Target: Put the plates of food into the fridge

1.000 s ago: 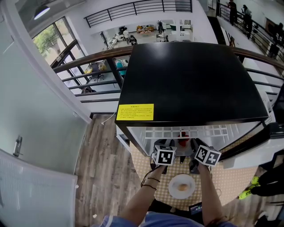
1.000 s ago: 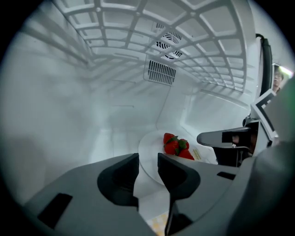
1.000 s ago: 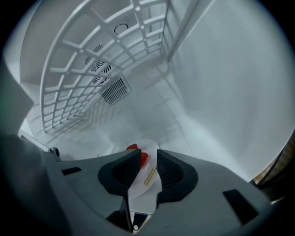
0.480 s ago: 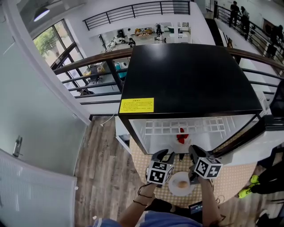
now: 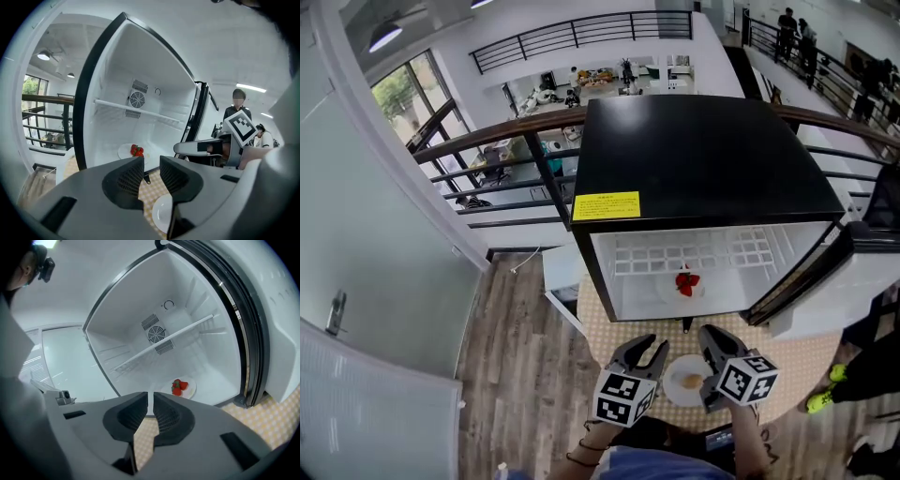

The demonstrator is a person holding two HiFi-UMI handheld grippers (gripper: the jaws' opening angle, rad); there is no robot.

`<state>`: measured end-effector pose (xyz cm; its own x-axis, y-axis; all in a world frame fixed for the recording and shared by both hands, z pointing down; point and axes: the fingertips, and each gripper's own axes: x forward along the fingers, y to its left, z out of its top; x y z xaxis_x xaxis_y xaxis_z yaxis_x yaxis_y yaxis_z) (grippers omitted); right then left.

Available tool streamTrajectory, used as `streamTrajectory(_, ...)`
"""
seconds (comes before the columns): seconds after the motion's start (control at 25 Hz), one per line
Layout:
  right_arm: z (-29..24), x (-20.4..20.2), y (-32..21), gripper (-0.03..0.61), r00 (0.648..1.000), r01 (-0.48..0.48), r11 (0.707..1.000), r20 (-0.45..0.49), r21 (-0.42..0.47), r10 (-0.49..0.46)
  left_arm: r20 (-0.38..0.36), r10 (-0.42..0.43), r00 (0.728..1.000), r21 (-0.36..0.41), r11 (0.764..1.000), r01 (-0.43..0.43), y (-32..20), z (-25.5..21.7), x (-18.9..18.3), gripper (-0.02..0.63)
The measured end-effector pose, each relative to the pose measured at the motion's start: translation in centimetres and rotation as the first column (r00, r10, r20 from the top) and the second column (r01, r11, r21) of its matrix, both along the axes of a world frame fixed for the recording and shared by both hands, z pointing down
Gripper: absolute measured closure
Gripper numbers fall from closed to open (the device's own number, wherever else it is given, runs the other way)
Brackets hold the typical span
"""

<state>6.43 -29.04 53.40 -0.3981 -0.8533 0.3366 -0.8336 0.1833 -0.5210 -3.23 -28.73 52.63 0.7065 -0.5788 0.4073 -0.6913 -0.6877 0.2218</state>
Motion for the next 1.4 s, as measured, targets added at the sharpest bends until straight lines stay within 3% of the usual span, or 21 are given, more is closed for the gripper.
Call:
streamTrajectory(0.32, -1.0, -2.2, 6.3, 0.533, 0.997, 0.082, 0.996, 0.003, -0.019, -0.082, -0.088, -0.032, 0.996, 0.029, 0.999, 0.035, 5.0, -2.7, -2.2, 0.512)
streamTrajectory(0.56, -1.0, -0.5, 10.3, 0.534, 0.99, 0.14, 0.99, -0.029, -0.013, -0.14, -0.107, -0.107, 0.989, 0.029, 0.993, 0.11, 9.3, -3.5, -2.4, 0.532)
streamTrajectory(1.0, -1.6, 1.7, 17.8, 0.535, 0.984, 0.175, 0.985, -0.02, -0.001, -0.175, -0.08, -0.133, 0.988, 0.054, 0.989, 0.138, 16.4, -3.8, 0.5, 0.555)
streamTrajectory(1.4, -1.1, 2.0, 21.2, 0.535, 0.98, 0.198, 0.98, 0.004, 0.002, -0.198, -0.04, -0.148, 0.988, 0.038, 0.988, 0.149, 20.3, -2.8, 1.3, 0.588)
